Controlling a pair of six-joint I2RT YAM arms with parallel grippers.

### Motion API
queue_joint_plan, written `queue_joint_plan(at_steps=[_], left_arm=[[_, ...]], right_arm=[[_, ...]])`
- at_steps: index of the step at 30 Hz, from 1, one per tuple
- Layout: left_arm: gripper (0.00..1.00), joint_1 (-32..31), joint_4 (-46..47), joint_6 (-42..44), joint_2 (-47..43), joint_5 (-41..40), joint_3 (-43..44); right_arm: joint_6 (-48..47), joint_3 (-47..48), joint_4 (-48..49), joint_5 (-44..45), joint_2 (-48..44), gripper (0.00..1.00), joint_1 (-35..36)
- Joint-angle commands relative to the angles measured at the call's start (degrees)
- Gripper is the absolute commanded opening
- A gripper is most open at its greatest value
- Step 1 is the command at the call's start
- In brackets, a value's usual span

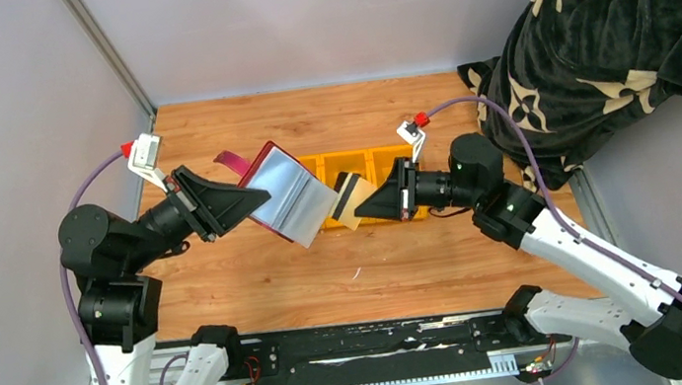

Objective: Take the credit cards out of the card holder
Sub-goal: Remove the credit card from the card holder, then place the credit card in the storage box.

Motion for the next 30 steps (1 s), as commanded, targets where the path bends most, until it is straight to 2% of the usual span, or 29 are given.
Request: queue_joint_plan(at_steps=[1, 4, 7, 12, 17, 23, 30], left_arm=[[0.0, 0.5, 1.0, 0.4, 0.4, 1.0, 2.6], [0.0, 0.5, 1.1, 0.5, 0.4, 1.1, 2.6], [0.0, 0.5, 1.5, 0.3, 0.3, 1.3, 2.6], [0.0, 0.5, 2.1, 0.4, 0.3, 2.0, 2.0], [0.0, 0.5, 2.0, 0.4, 0.3, 2.3, 2.5], [0.0, 0.5, 1.6, 0.6, -0.2, 2.5, 2.2], [0.0, 0.5, 2.5, -0.1, -0.4, 2.8, 2.1]], right_arm=[[-12.0, 4.6, -18.6, -0.3, 2.4, 0.0, -4.6], [-19.7, 7.8, -26.9, 2.8, 5.7, 0.0, -7.8], [-28.2, 12.2, -36.5, 11.7, 9.4, 0.0, -10.5], [-35.6, 18.5, -43.5, 27.4, 17.6, 0.0, -12.0], [-39.4, 22.6, -44.5, 34.3, 28.3, 0.0, -13.1], [-42.4, 29.4, -47.6, 35.7, 40.4, 0.0, -14.1], [-43.7, 33.8, -48.8, 31.5, 50.0, 0.0, -14.5]])
